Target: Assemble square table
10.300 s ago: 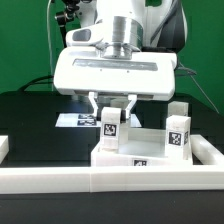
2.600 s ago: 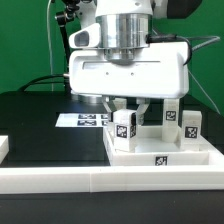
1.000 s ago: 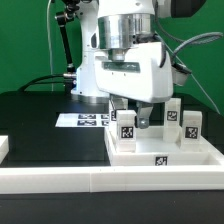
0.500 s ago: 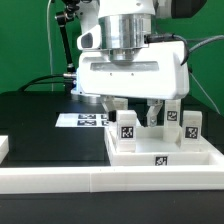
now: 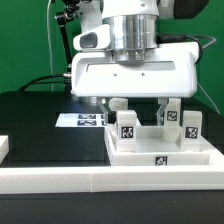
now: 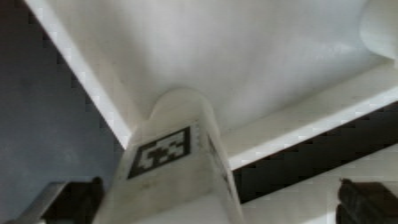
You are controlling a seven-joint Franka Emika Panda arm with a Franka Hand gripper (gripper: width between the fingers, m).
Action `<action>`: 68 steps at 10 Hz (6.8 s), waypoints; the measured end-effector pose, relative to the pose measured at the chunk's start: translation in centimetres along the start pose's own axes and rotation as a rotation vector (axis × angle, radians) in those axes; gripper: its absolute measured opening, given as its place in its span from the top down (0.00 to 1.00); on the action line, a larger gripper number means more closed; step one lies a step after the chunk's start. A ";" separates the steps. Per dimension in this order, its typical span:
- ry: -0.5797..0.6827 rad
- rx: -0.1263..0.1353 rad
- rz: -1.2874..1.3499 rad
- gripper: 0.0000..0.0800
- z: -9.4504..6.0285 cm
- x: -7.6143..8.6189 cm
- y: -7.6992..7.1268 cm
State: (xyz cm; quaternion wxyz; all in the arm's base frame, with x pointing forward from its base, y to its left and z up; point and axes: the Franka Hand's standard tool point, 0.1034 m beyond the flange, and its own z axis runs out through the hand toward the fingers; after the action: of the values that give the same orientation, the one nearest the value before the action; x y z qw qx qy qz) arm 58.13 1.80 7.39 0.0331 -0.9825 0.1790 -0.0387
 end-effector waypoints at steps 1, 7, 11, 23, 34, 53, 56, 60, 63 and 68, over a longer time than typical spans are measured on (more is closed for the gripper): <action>-0.001 -0.001 -0.077 0.19 0.0 0.0 0.0; -0.003 -0.026 -0.432 0.19 0.1 0.2 0.9; -0.002 -0.026 -0.415 0.60 0.1 0.2 1.0; 0.029 -0.017 0.663 0.64 0.2 0.3 1.2; 0.017 0.008 0.779 0.22 0.2 0.4 1.5; 0.012 -0.017 -0.275 0.64 0.0 0.8 1.6; 0.015 -0.013 -0.031 0.64 0.0 0.9 1.9; 0.033 -0.001 0.451 0.64 0.1 0.8 2.2; 0.017 0.001 0.735 0.64 0.1 0.7 2.3; 0.006 -0.001 1.207 0.64 0.1 0.4 2.1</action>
Offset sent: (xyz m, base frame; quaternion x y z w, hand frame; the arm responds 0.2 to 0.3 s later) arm -0.0039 -0.0001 -0.0009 -0.0077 0.0003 -0.2033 0.9791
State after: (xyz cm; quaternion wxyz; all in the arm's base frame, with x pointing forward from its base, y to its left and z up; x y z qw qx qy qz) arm 57.78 -0.31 7.10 0.0484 -0.7074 0.7050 -0.0159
